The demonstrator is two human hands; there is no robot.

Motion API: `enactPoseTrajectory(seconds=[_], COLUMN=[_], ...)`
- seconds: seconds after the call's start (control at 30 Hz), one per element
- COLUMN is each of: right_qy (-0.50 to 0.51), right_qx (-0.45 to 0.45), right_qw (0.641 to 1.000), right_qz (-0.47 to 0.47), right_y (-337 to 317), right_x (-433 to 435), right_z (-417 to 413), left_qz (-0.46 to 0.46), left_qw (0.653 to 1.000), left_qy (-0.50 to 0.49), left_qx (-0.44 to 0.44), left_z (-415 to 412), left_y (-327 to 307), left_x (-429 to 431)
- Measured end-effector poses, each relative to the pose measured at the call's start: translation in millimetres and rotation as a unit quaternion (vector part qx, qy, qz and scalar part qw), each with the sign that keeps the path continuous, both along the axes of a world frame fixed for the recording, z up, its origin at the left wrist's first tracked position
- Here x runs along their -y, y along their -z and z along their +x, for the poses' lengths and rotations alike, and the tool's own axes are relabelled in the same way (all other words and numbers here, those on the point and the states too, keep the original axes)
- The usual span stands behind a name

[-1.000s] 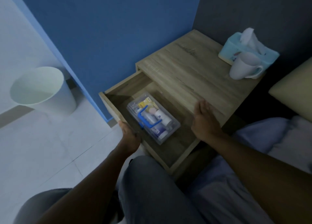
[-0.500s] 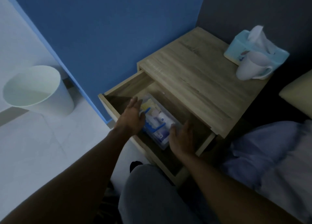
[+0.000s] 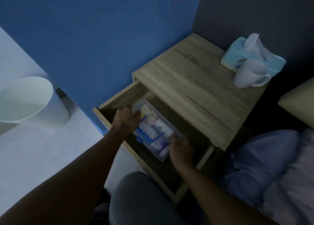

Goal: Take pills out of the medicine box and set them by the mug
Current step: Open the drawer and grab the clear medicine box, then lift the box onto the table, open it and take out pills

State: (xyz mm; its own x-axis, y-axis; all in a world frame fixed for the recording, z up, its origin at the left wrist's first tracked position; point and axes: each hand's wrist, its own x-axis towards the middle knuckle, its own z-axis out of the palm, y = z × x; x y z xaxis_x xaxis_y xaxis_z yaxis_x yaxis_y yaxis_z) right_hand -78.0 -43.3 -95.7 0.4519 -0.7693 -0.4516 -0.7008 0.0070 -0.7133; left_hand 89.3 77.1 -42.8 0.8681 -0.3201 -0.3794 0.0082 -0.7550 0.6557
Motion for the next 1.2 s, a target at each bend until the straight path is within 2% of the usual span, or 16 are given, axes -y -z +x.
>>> enactPoseTrajectory(seconds=[0.2,0.37,0.43,0.57,0.77,0.93,1.2], right_qy=[-0.047,-0.091,-0.087,-0.086,-0.082,-0.102,-0.098], right_qx=[0.158,0.213,0.230,0.234,0.199,0.173,0.177], right_qw=[0.986,0.973,0.969,0.968,0.973,0.977,0.979], right_qz=[-0.023,0.017,-0.009,-0.042,-0.087,-0.068,-0.015], right_y=[-64.8,-117.0,-130.6,-139.1,-131.2,-125.1,-113.8], right_x=[9.0,41.3,61.8,110.7,176.1,204.8,214.7], right_z=[-9.2,5.0,16.9,38.7,66.1,84.6,102.1], left_qz=[0.039,0.051,0.038,0.012,-0.021,-0.023,-0.033], left_qw=[0.990,0.979,0.976,0.983,0.986,0.986,0.977], left_qy=[-0.029,-0.050,-0.042,-0.033,-0.013,-0.020,-0.032], left_qx=[0.130,0.193,0.210,0.180,0.166,0.166,0.210], left_z=[12.5,26.3,32.8,43.4,53.0,63.0,74.1], left_y=[-57.0,-96.0,-107.4,-116.5,-95.5,-74.2,-74.7], left_x=[-14.1,-14.5,-4.1,29.7,78.1,96.6,109.2])
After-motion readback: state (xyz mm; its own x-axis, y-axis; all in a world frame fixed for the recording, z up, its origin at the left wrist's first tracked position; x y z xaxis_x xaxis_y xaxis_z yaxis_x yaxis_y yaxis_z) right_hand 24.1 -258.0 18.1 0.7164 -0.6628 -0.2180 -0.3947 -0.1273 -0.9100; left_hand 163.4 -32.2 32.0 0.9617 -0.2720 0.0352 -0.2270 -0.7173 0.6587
